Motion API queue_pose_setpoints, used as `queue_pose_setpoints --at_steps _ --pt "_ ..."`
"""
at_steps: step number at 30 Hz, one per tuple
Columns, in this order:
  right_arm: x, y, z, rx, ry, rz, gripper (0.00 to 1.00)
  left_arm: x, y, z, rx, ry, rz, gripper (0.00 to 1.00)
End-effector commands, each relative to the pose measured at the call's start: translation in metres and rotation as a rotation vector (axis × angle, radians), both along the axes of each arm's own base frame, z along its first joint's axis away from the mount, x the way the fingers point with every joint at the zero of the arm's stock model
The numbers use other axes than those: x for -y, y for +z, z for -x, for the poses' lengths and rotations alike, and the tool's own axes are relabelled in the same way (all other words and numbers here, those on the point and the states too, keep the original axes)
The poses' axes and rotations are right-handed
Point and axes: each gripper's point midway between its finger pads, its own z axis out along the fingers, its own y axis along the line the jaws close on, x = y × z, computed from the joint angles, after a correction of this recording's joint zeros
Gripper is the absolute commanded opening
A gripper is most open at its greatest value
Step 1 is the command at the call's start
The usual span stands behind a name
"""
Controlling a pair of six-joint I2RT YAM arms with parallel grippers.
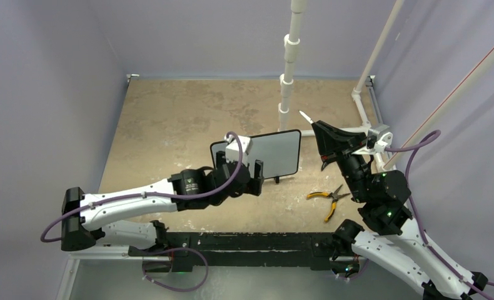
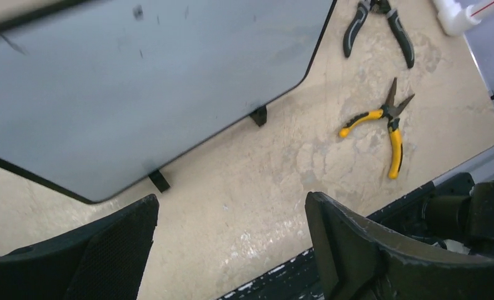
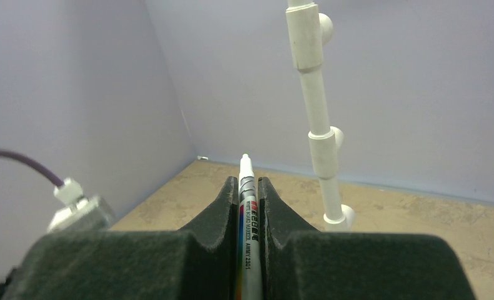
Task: Write a sentence on the whiteboard
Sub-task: Adjust the whiteboard on the whiteboard stand.
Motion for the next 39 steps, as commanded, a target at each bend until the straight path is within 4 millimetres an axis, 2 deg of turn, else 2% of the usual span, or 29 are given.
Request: queue_pose_setpoints --at_steps 1,4,9,11,14,17,19,24,28,32,36,39 --pt "0.003 0.012 0.004 0.028 0.001 -0.038 0.00 -0.008 0.067 -0.020 0.152 -0.135 -0.088 0.87" --pt "0.000 0.008 0.002 0.014 0.008 -0.031 0.00 -0.013 0.099 -0.040 0.222 -0.169 -0.123 0.87" --pt "-0.012 0.003 0.003 0.007 0.063 -0.014 0.00 -0.038 0.124 -0.088 0.269 -0.180 -0.096 0.88" --pt "-0.016 0.000 0.005 0.009 0.085 -0.006 0.00 -0.053 0.127 -0.105 0.285 -0.171 -0.086 0.88" --pt "-0.024 -0.007 0.009 0.014 0.131 0.011 0.00 -0.079 0.121 -0.129 0.281 -0.141 -0.027 0.88" --pt "-0.039 -0.015 0.013 0.018 0.202 0.046 0.00 -0.102 0.116 -0.141 0.309 -0.141 0.051 0.87" --pt "-0.052 -0.023 0.015 0.015 0.257 0.074 0.00 -0.115 0.107 -0.141 0.315 -0.163 0.061 0.87" --pt "-0.088 -0.050 0.012 -0.019 0.391 0.137 0.00 -0.132 0.079 -0.122 0.292 -0.268 0.090 0.87" --pt "-0.111 -0.064 0.012 -0.019 0.481 0.137 0.00 -0.120 0.070 -0.103 0.299 -0.379 0.152 0.87" --pt "-0.126 -0.077 0.009 -0.026 0.529 0.139 0.00 -0.120 0.054 -0.094 0.273 -0.415 0.143 0.86" --pt "-0.138 -0.089 0.005 -0.038 0.552 0.150 0.00 -0.122 0.036 -0.095 0.231 -0.404 0.127 0.78" --pt "-0.145 -0.099 0.000 -0.060 0.544 0.158 0.00 -0.124 0.031 -0.098 0.217 -0.391 0.116 0.68"
